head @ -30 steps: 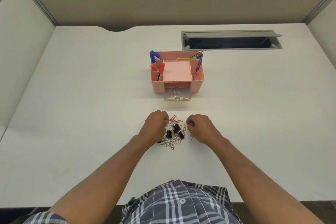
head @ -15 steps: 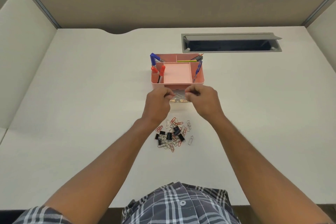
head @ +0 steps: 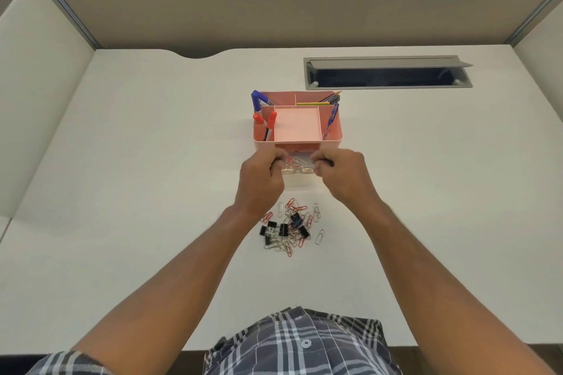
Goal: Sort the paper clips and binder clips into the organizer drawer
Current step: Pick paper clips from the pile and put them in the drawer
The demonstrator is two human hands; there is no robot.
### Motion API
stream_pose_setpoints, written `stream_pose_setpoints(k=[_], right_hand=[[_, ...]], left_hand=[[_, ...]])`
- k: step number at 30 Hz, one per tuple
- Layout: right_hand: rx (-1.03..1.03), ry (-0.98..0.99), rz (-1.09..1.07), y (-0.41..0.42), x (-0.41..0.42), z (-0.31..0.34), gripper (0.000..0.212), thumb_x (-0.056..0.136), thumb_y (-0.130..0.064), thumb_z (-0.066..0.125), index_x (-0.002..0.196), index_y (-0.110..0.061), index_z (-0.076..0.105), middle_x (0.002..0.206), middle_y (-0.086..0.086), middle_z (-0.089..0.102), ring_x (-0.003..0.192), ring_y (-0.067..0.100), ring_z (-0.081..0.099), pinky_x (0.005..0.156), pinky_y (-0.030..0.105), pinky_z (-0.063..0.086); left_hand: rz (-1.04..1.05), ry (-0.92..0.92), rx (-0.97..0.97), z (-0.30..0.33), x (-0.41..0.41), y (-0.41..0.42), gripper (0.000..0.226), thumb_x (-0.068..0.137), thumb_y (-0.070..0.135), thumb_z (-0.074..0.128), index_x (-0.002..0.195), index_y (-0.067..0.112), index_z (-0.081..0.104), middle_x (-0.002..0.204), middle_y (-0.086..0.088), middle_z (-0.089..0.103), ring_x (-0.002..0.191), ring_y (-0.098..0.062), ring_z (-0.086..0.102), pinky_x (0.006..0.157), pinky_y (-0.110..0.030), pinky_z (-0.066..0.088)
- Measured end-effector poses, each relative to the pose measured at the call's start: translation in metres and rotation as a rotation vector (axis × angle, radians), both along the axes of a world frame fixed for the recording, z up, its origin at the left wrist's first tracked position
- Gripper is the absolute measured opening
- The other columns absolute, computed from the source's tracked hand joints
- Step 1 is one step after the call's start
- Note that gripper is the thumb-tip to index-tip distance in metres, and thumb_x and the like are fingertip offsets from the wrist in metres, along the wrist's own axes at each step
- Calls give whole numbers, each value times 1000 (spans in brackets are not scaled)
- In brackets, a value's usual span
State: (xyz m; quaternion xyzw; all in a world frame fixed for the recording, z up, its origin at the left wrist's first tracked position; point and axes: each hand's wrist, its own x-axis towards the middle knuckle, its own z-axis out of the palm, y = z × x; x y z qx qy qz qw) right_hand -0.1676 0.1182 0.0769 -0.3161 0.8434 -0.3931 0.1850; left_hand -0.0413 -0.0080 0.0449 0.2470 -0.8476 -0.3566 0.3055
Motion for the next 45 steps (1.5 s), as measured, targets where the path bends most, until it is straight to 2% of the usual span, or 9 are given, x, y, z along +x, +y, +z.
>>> stream_pose_setpoints(k=[3, 7, 10, 14, 19, 25, 36, 41, 45], right_hand=[[302, -10, 58, 18, 1, -25, 23, 88, -8, 56, 103, -14, 73, 103, 6, 72, 94, 22, 67, 82, 30, 54], [640, 58, 193, 32, 16, -59, 34, 87, -22, 65, 118, -8, 62, 120, 13, 58, 107, 31, 58, 86, 32, 46], [590, 63, 217, 32, 31, -71, 41, 85, -24, 70, 120, -7, 57, 122, 12, 47, 106, 31, 54, 86, 33, 45], [531, 108, 274, 25, 43, -79, 42, 84, -21, 71, 121, -7, 56, 120, 11, 46, 106, 30, 53, 89, 36, 47], [492, 158, 311, 19, 43, -82, 23, 88, -11, 62, 111, -8, 63, 111, 9, 51, 100, 29, 54, 83, 36, 46], [504, 153, 271, 19, 36, -83, 18, 87, -4, 51, 89, -11, 67, 100, 7, 58, 89, 28, 59, 71, 30, 44], [485, 136, 149, 12, 36, -88, 26, 92, -25, 60, 111, -7, 63, 109, 14, 55, 99, 33, 57, 78, 33, 44], [367, 176, 195, 4, 45, -88, 22, 92, -18, 59, 112, -10, 65, 109, 11, 54, 97, 29, 56, 80, 36, 47], [359, 192, 257, 5, 40, -89, 20, 92, -9, 54, 105, -11, 69, 101, 9, 58, 91, 28, 58, 72, 32, 45]], left_hand=[[3, -42, 31, -21, 22, 11, 20, 84, -9, 57, 91, 7, 67, 86, -1, 68, 79, -14, 62, 72, -33, 53], [-124, -468, 96, -52, 34, 14, 30, 91, 7, 58, 120, 14, 63, 107, -5, 61, 100, -20, 59, 88, -36, 50], [-238, -656, 24, -61, 34, 12, 49, 93, 7, 58, 138, 22, 52, 113, -5, 49, 106, -22, 50, 86, -29, 44], [-336, -680, -35, -61, 27, 9, 59, 87, -7, 58, 137, 24, 54, 103, -3, 40, 91, -16, 44, 77, -19, 37], [-322, -651, -68, -64, 21, 7, 42, 86, -5, 60, 119, 19, 67, 100, -7, 49, 91, -25, 52, 75, -35, 47], [-303, -674, -108, -64, 22, 7, 22, 85, -5, 55, 94, 12, 67, 94, -4, 54, 91, -25, 52, 71, -33, 44], [-150, -666, -10, -68, 18, 14, 30, 92, 25, 64, 119, 11, 62, 110, -9, 58, 104, -25, 54, 85, -32, 44], [-181, -684, -54, -66, 17, 15, 16, 92, 13, 59, 106, 10, 65, 100, -8, 58, 96, -27, 55, 75, -31, 42], [-208, -698, -53, -64, 20, 12, 31, 86, -2, 56, 111, 12, 65, 102, -7, 59, 96, -25, 55, 72, -27, 40]])
